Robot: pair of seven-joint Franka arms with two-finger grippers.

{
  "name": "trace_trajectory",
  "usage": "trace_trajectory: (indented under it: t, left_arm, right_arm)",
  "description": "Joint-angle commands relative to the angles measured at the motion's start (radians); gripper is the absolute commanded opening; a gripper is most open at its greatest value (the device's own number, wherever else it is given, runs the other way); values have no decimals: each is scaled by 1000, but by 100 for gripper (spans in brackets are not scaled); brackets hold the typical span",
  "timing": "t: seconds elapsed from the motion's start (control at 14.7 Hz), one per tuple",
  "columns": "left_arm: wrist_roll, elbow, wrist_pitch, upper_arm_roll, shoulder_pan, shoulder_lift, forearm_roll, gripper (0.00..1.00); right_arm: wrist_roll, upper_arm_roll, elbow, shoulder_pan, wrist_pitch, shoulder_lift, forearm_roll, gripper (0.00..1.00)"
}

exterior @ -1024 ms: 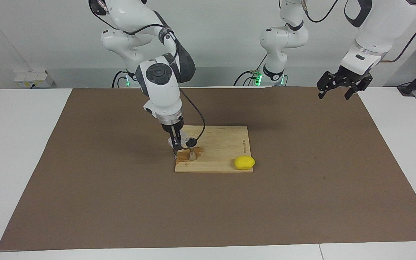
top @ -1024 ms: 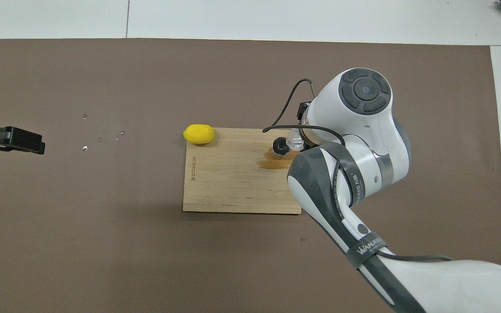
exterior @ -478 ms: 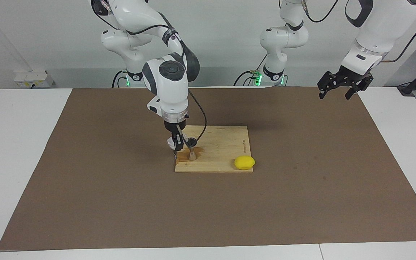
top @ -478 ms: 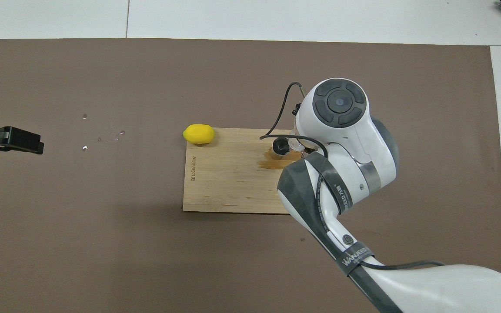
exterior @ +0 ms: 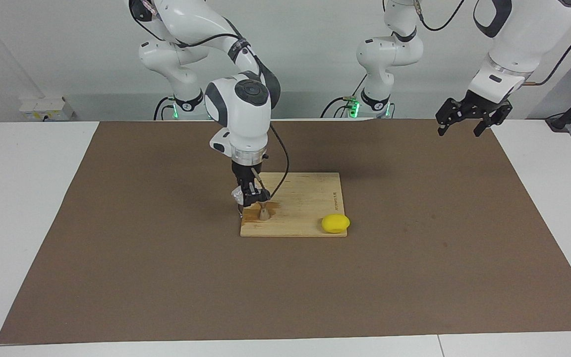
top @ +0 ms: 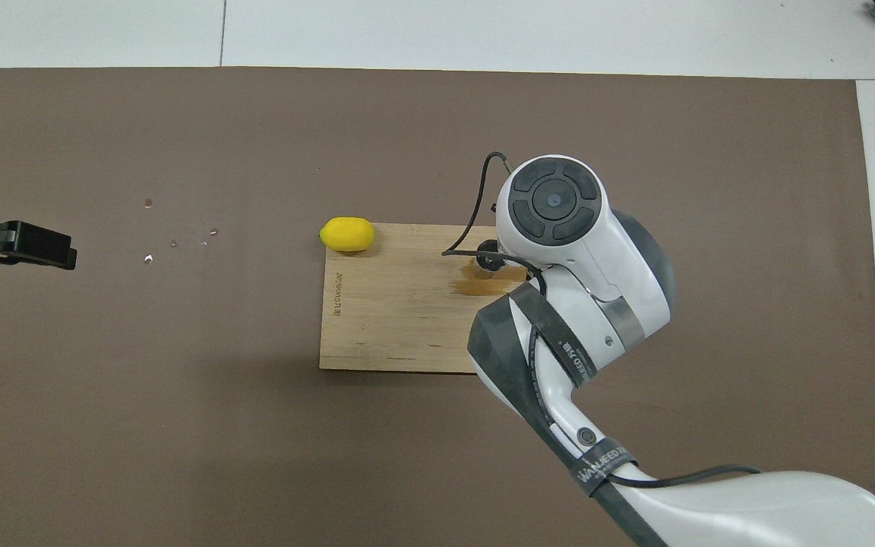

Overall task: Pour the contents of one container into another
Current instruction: 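Tilt the clear cup with the right gripper to pour into the metal cup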

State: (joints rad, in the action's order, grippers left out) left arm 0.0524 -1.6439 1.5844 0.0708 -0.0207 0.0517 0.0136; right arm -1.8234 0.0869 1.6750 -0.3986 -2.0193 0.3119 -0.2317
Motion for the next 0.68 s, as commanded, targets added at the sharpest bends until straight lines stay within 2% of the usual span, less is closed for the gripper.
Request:
trace_trajectory:
  t: [0.0,0.34,0.61]
  left_arm:
    - [3,-31,12,-5,10,30,2,100]
    - [7,-27,11,0,-4,24,2,100]
    - [7,-20,12,44,-39,-9,2,100]
  right_arm:
    - [-40,7,-14,-9,5,9,-40,0]
    - [-54,7,2,-25,4,7,-118,0]
    - [-54,7,14,-36,-4,3,-143,0]
